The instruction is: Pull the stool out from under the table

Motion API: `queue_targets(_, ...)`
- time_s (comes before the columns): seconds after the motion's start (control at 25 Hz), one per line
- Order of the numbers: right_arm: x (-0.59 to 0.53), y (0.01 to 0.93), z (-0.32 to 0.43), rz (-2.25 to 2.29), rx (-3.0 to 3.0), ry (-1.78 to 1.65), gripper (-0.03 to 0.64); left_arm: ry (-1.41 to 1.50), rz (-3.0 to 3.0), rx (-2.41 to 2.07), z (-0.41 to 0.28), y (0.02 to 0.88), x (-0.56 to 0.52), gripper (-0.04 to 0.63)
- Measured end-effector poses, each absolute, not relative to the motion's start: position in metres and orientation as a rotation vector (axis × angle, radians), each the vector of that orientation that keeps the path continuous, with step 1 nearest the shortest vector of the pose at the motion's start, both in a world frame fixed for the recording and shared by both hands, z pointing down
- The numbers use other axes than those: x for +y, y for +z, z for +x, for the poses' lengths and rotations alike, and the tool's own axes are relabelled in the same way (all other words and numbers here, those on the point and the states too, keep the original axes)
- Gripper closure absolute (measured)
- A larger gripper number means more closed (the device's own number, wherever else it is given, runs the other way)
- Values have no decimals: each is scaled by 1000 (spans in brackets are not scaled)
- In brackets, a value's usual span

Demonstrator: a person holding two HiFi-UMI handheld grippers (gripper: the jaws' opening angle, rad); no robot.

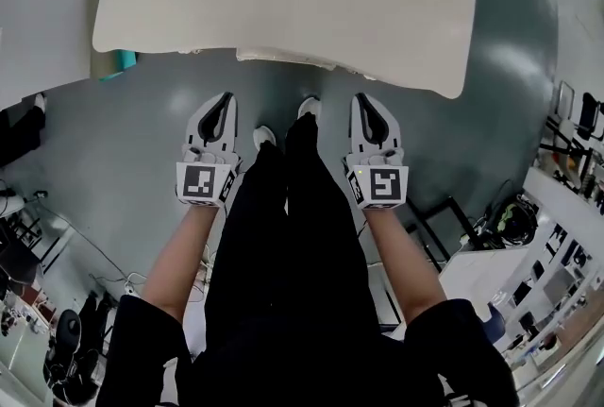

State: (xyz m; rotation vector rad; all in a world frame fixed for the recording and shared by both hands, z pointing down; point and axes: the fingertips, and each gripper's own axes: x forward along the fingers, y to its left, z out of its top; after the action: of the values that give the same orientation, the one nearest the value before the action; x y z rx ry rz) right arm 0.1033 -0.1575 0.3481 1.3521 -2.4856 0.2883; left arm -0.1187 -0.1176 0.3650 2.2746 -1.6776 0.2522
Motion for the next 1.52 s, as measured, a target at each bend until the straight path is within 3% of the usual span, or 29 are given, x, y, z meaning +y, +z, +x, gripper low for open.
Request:
queue_targets(0.76, -161, 608, 107, 1356, -2328, 417, 595, 433, 2263, -1467, -130, 603, -138, 578)
queue_targets(0.84, -159, 632, 108, 1335, -2330, 458, 568, 466, 2260, -1449, -135, 626, -140, 572)
queue_targets(0.88, -159, 644, 108, 1315, -2334, 476, 507, 482, 2259, -1447, -138, 637, -141, 557)
queue_targets(0.92, -160, 656, 109, 1295, -2332, 488, 491, 501, 2259, -1451, -140, 649, -144, 534)
queue_targets(1.12, -170, 704, 119, 1277, -2260, 525, 471, 567, 2195, -1432, -158, 701, -149, 445)
queue_targets(1.52, -202, 784, 131, 1242, -2148, 607, 353, 608, 2143, -1357, -161, 782, -180, 316)
